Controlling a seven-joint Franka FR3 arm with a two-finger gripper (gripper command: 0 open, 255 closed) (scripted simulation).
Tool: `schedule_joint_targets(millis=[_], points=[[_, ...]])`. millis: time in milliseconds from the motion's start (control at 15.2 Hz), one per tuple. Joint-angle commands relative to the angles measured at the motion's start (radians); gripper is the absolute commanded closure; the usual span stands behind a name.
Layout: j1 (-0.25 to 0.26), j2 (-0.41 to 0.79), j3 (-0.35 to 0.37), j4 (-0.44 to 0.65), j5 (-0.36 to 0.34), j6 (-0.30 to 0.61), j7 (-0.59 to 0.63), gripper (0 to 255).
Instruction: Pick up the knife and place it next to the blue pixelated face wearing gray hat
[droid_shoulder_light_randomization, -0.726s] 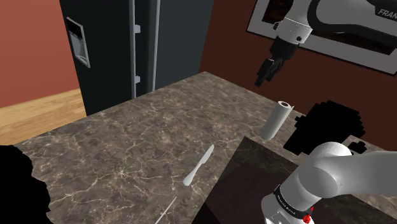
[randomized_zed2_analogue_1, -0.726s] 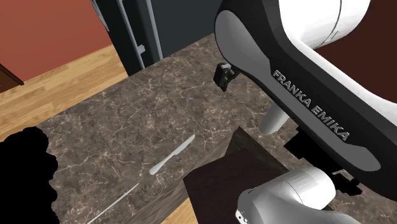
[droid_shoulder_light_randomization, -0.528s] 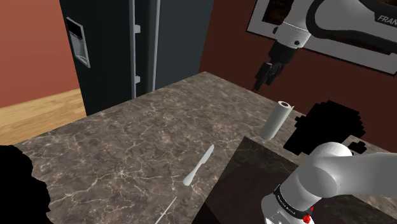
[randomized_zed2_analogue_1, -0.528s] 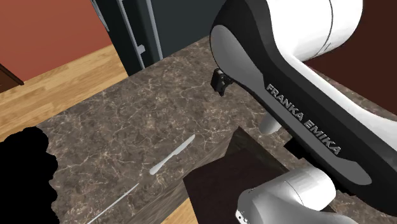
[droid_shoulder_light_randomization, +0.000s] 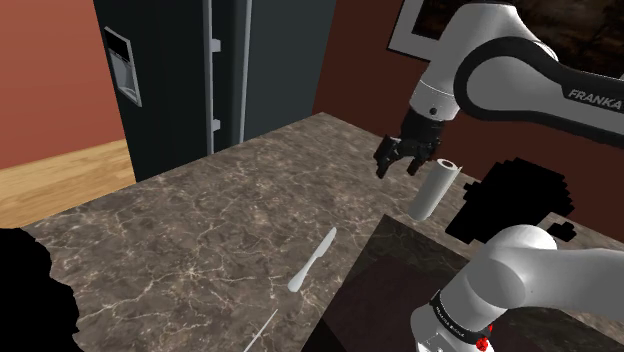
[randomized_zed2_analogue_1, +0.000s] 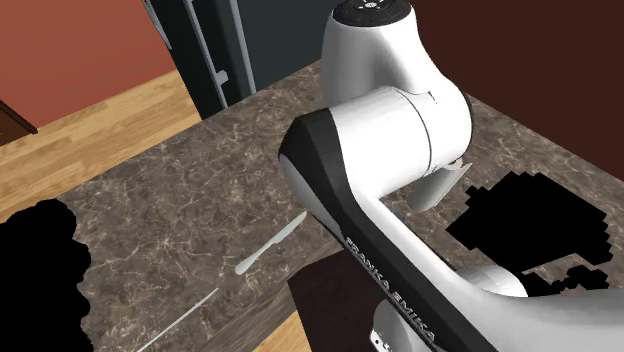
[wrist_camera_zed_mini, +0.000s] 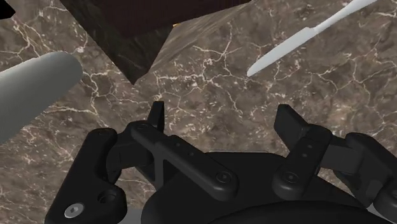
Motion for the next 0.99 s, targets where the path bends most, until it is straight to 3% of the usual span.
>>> schedule_joint_targets(millis=[0, 528, 924], points=[[-0.014, -0.007, 0.058, -0.039, 0.052, 0.028, 0.116, 0], [-0.069, 0.054, 0.329, -0.114, 0.276, 0.167, 0.56, 0], [-0.171, 0.201, 0.565, -0.088, 0.418, 0.322, 0.881, 0]])
